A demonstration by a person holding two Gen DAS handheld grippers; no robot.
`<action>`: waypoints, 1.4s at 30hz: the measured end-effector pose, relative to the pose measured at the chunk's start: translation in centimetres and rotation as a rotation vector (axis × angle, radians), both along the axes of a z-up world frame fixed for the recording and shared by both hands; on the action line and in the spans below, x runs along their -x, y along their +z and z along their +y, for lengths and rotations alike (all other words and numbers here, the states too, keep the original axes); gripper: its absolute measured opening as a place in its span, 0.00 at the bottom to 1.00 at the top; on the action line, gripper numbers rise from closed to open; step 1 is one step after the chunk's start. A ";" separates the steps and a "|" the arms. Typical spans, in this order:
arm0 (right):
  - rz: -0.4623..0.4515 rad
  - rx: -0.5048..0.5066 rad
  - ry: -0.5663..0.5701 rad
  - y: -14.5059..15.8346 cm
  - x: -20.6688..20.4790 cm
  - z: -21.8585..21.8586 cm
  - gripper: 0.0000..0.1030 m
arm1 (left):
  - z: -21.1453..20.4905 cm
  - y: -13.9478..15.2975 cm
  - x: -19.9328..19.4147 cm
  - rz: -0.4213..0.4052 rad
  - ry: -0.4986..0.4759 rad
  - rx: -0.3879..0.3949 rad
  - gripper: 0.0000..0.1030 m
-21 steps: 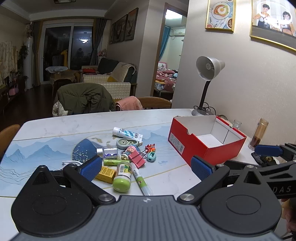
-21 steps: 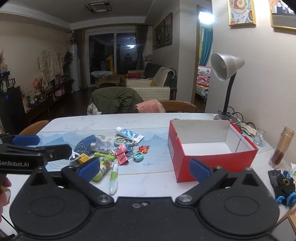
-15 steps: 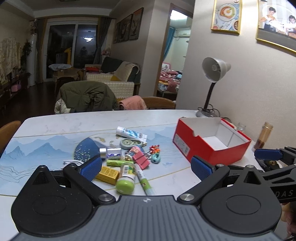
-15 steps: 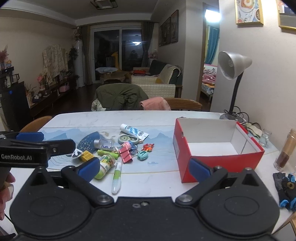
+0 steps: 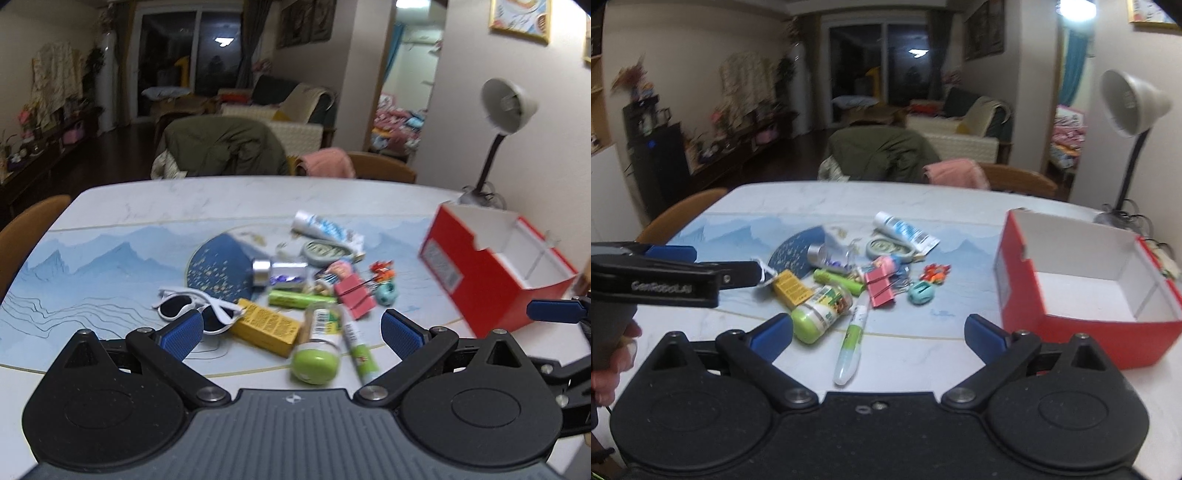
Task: Organize rigid objects
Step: 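Move the left tool toward the white sunglasses while the right tool approaches the green-capped marker, then close the left gripper on the white sunglasses while the right gripper grasps the green-capped marker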
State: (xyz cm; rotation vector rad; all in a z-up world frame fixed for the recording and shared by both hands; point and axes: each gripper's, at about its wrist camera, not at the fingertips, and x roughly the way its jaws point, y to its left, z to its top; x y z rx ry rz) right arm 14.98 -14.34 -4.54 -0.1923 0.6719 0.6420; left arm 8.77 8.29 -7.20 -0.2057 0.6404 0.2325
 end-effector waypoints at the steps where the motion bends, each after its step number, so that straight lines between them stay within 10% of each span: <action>1: 0.014 0.007 0.015 -0.6 -0.6 0.4 0.94 | 0.2 -0.4 -0.6 0.009 0.010 -0.006 1.00; 8: 0.078 0.053 0.110 -3.7 -4.3 2.7 0.89 | 4.9 -1.7 -4.0 0.059 0.171 0.015 1.00; 21: 0.128 0.131 0.244 -8.1 -7.0 7.3 0.79 | 13.1 -6.4 -8.8 0.206 0.416 0.314 0.99; 36: 0.170 0.160 0.272 -9.9 -7.5 8.6 0.73 | 14.0 -8.6 -9.9 0.274 0.493 0.316 0.84; 42: 0.187 0.175 0.288 -10.4 -7.4 9.1 0.70 | 13.6 -8.5 -9.9 0.266 0.484 0.284 0.62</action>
